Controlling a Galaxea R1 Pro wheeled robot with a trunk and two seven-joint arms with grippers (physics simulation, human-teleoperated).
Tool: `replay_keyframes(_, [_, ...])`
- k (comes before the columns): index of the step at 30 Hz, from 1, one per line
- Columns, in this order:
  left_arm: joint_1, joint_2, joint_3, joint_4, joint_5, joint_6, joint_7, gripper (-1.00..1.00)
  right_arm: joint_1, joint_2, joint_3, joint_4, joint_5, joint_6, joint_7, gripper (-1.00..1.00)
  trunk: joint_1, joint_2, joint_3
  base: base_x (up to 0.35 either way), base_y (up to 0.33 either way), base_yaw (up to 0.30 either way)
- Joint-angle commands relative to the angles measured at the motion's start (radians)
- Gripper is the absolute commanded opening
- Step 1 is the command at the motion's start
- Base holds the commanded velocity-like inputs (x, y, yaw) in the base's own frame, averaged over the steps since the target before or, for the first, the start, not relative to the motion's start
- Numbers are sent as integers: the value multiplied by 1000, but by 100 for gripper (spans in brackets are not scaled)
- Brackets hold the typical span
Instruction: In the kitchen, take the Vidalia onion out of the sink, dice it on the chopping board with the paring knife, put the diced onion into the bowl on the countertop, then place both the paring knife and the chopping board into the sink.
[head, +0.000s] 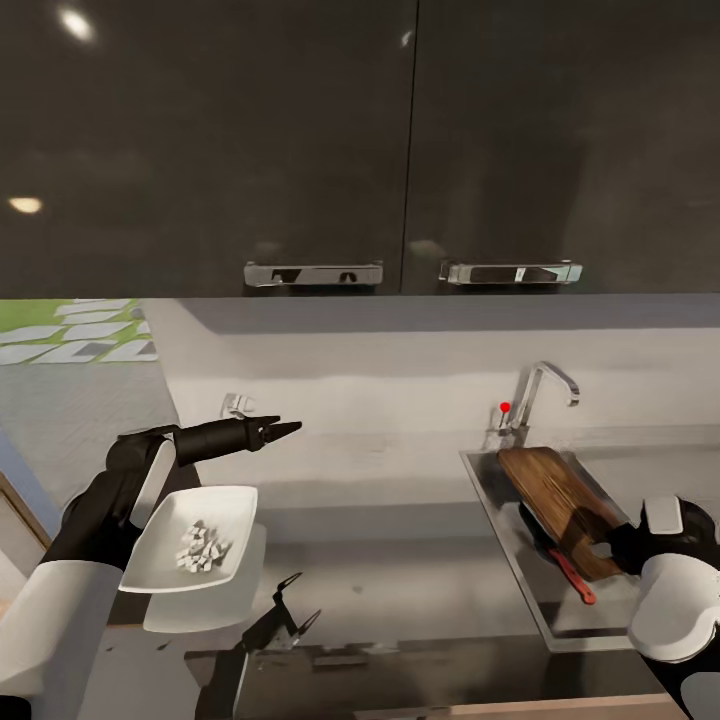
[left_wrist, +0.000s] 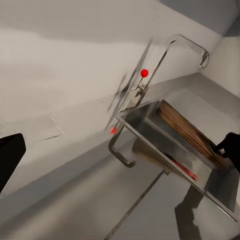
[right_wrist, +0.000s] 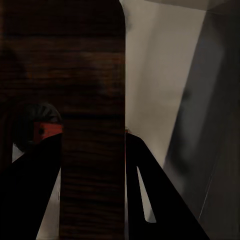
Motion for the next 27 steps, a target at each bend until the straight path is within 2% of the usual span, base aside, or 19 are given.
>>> replay_keyframes(1, [-1,0,0,0,4,6,-1,100,-1,0,0,4,-12,-7,-10,-100,1,-3,-2,0,0,0])
replay_keyframes(8, [-1,0,0,0,4,6,-1,100,-1,-4,1,36,-12,-26,-10,-100,1,-3,-2,0,0,0])
replay_keyframes(24, [-1,0,0,0,4,6,-1,100,-1,-12,1,38,-14,-29,-10,-100,1,-3,-2,0,0,0])
replay_keyframes(27, [-1,0,0,0,4,6,-1,100,-1,-12,1,38,-14,-56,-10,-100,1,-3,-2,0,0,0])
